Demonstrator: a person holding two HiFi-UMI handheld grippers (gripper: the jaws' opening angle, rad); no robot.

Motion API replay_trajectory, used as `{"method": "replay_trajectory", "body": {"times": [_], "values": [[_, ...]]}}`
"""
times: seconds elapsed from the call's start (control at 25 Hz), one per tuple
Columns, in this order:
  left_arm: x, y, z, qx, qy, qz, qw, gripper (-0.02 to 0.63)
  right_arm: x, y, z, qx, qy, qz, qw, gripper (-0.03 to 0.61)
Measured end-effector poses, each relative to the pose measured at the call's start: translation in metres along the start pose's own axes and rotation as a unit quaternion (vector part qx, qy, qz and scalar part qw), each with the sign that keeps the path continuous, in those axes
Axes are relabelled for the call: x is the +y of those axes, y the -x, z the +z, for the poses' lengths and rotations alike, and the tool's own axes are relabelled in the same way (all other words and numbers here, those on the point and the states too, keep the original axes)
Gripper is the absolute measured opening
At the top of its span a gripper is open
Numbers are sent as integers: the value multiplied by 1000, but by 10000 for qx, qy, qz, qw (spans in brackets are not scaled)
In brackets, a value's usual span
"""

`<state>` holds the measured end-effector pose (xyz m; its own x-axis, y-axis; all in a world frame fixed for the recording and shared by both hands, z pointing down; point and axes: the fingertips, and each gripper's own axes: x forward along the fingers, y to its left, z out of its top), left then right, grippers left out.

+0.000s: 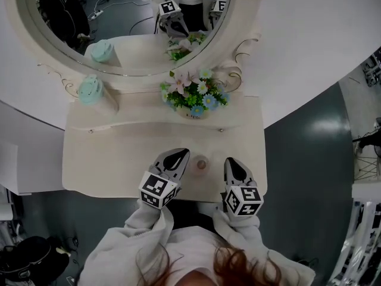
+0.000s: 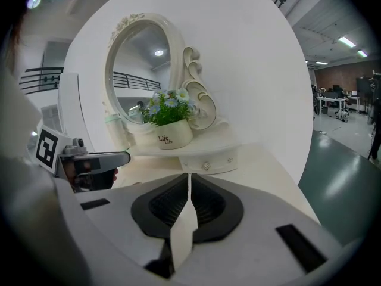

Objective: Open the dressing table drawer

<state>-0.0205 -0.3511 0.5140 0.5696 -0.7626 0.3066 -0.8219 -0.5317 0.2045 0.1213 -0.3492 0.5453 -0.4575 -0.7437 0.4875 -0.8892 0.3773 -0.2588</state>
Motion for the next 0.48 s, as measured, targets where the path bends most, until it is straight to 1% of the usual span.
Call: {"method": "replay_trajectory", "body": {"times": [0.2,0.48], "values": [[12,-13,-3,93,49,-29,9999,17,-8,-20,2,81,-26,-106,9999,40],[17,-29,-12,252,133,-179,9994,17,-18,-46,5,180,-33,-263,9995,41]]}}
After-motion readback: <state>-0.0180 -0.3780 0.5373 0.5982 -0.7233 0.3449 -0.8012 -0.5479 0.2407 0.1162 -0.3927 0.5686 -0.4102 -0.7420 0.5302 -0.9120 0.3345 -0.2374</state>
